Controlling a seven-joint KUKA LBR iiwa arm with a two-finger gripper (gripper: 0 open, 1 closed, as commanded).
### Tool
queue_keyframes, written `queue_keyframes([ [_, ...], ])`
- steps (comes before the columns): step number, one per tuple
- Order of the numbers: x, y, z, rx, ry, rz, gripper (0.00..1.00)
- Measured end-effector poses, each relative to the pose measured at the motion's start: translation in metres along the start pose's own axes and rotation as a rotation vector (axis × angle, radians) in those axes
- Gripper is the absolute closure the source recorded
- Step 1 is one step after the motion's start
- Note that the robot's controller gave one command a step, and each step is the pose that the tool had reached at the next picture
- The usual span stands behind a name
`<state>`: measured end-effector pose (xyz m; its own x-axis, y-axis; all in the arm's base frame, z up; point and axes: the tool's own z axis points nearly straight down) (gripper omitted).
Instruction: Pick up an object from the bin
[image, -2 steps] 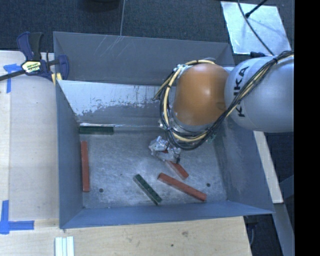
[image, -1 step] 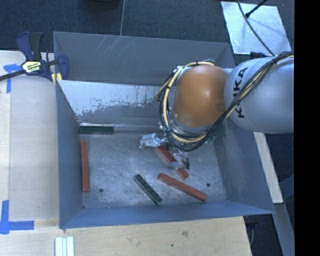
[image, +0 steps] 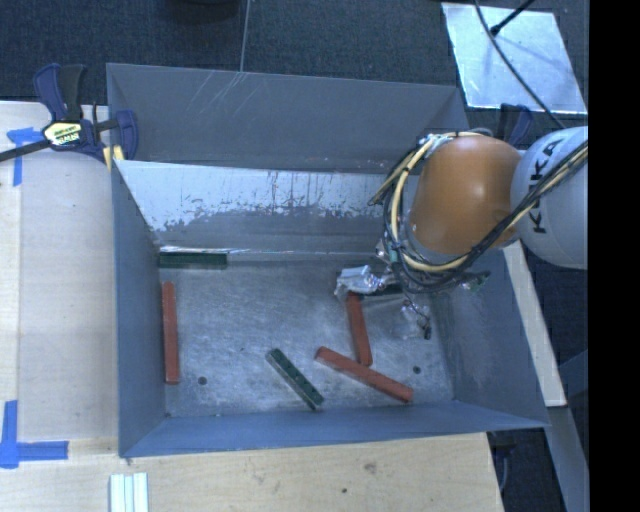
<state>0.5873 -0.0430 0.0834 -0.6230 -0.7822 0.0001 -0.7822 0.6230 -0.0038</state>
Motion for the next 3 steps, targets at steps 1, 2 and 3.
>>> queue_keyframes([
  [1,-0.003,-0.029,0.014,0.0,-0.004,-0.114,0.0],
  [2,-0.005,-0.029,0.011,0.0,-0.007,-0.113,1.0],
  [3,-0.009,-0.024,-0.13,0.006,-0.007,-0.099,1.0],
])
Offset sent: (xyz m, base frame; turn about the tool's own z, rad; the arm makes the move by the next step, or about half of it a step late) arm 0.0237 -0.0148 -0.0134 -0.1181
